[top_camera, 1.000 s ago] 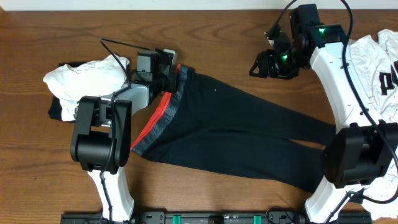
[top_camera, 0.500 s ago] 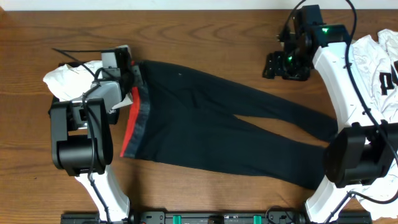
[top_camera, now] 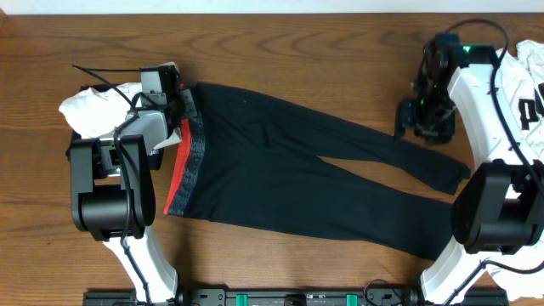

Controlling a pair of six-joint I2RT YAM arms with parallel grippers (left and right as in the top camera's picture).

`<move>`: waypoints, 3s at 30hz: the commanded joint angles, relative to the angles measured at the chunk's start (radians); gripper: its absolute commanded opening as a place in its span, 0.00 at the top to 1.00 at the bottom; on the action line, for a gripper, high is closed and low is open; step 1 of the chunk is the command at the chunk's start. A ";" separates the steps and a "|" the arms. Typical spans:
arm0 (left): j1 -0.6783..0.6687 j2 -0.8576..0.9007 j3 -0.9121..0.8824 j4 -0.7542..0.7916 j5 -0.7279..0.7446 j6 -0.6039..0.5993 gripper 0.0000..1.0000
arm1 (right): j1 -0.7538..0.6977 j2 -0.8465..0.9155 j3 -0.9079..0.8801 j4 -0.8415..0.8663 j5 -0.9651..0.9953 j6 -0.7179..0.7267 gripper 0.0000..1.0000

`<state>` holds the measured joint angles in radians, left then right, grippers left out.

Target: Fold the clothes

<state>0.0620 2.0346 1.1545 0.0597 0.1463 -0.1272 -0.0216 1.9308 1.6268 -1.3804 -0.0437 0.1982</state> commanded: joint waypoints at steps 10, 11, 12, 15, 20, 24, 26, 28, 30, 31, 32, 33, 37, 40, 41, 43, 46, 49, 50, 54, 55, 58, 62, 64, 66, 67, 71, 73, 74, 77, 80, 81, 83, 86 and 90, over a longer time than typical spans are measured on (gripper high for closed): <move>-0.002 -0.024 0.015 -0.033 -0.016 -0.002 0.83 | -0.009 0.018 -0.307 0.322 0.045 -0.148 0.36; -0.002 -0.024 0.015 -0.033 -0.016 -0.002 0.83 | -0.009 0.018 -0.332 0.347 0.056 -0.155 0.36; -0.002 -0.024 0.015 -0.033 -0.016 -0.002 0.79 | -0.009 0.018 -0.350 0.365 0.077 -0.154 0.38; -0.002 -0.024 0.015 -0.032 -0.016 -0.002 0.79 | -0.011 0.018 -0.393 0.402 0.126 -0.146 0.51; -0.002 -0.024 0.015 -0.032 -0.016 -0.002 0.78 | -0.011 0.018 -0.402 0.410 0.127 -0.147 0.75; -0.002 -0.024 0.015 -0.029 -0.016 -0.002 0.78 | -0.011 0.018 -0.388 0.412 0.131 -0.147 0.92; -0.001 -0.024 0.015 -0.028 -0.016 -0.002 0.78 | -0.011 0.016 -0.373 0.410 0.145 -0.147 0.97; -0.002 -0.024 0.015 -0.029 -0.016 -0.002 0.78 | -0.011 0.013 -0.351 0.412 0.151 -0.148 0.99; -0.002 -0.024 0.015 -0.028 -0.016 -0.002 0.78 | -0.012 0.011 -0.317 0.416 0.172 -0.159 0.99; -0.002 -0.024 0.015 -0.028 -0.016 -0.002 0.78 | -0.013 0.011 -0.300 0.417 0.188 -0.160 0.99; -0.001 -0.024 0.015 -0.028 -0.016 -0.002 0.78 | -0.015 0.011 -0.277 0.421 0.213 -0.160 0.99; -0.001 -0.024 0.015 -0.028 -0.016 -0.002 0.78 | -0.017 0.011 -0.262 0.425 0.228 -0.160 0.99; -0.002 -0.024 0.015 -0.029 -0.016 -0.002 0.78 | -0.035 0.011 -0.208 0.475 0.253 -0.169 0.99; -0.001 -0.024 0.015 -0.029 -0.016 -0.002 0.78 | -0.054 0.011 -0.200 0.535 0.253 -0.193 0.99; -0.001 -0.024 0.015 -0.029 -0.016 -0.002 0.78 | -0.060 0.011 -0.200 0.555 0.253 -0.204 0.99; -0.001 -0.024 0.015 -0.029 -0.016 -0.002 0.78 | -0.071 0.011 -0.200 0.583 0.253 -0.241 0.99; -0.001 -0.024 0.015 -0.029 -0.016 -0.002 0.78 | -0.092 0.011 -0.200 0.633 0.245 -0.320 0.98; -0.001 -0.024 0.015 -0.029 -0.016 -0.002 0.78 | -0.116 0.011 -0.200 0.693 0.246 -0.376 0.91; -0.001 -0.024 0.015 -0.029 -0.016 -0.002 0.78 | -0.121 0.011 -0.200 0.706 0.246 -0.379 0.83; -0.001 -0.024 0.015 -0.032 -0.016 -0.002 0.78 | -0.142 0.011 -0.199 0.753 0.250 -0.379 0.66; -0.002 -0.024 0.015 -0.032 -0.016 -0.002 0.78 | -0.145 0.011 -0.195 0.748 0.250 -0.375 0.64; -0.002 -0.024 0.015 -0.033 -0.016 -0.002 0.78 | -0.148 0.011 -0.173 0.638 0.237 -0.360 0.47; -0.002 -0.024 0.015 -0.041 -0.016 -0.002 0.76 | -0.147 0.010 -0.166 0.501 0.097 -0.349 0.41; -0.002 -0.024 0.015 -0.040 -0.016 -0.003 0.74 | -0.148 0.012 -0.175 0.459 0.073 -0.276 0.49; -0.002 -0.025 0.015 -0.040 -0.016 -0.006 0.73 | -0.147 0.012 -0.208 0.465 0.073 -0.228 0.52; -0.002 -0.025 0.015 -0.040 -0.016 -0.006 0.73 | -0.147 0.013 -0.221 0.474 0.074 -0.228 0.52; -0.002 -0.025 0.015 -0.045 -0.016 -0.006 0.72 | -0.148 0.013 -0.284 0.507 0.129 -0.192 0.52; -0.002 -0.026 0.015 -0.050 -0.016 -0.006 0.72 | -0.148 0.013 -0.316 0.525 0.163 -0.177 0.52; -0.002 -0.027 0.015 -0.052 -0.016 -0.006 0.72 | -0.148 0.013 -0.328 0.536 0.174 -0.171 0.52; -0.002 -0.028 0.015 -0.053 -0.012 -0.007 0.71 | -0.148 0.013 -0.367 0.585 0.222 -0.151 0.51; -0.002 -0.028 0.015 -0.053 0.003 -0.014 0.72 | -0.148 0.013 -0.402 0.650 0.251 -0.146 0.55; -0.002 -0.028 0.015 -0.053 0.003 -0.018 0.71 | -0.148 0.013 -0.410 0.669 0.258 -0.146 0.65; -0.002 -0.028 0.015 -0.053 0.003 -0.018 0.71 | -0.148 0.012 -0.411 0.694 0.258 -0.146 0.78; -0.002 -0.028 0.015 -0.053 0.003 -0.018 0.71 | -0.148 0.011 -0.396 0.711 0.285 -0.154 0.96; -0.002 -0.028 0.015 -0.053 0.003 -0.017 0.71 | -0.159 0.006 -0.345 0.709 0.352 -0.169 0.99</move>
<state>0.0616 2.0262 1.1568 0.0189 0.1501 -0.1349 -0.1654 1.9404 1.2327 -0.6739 0.2348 0.0406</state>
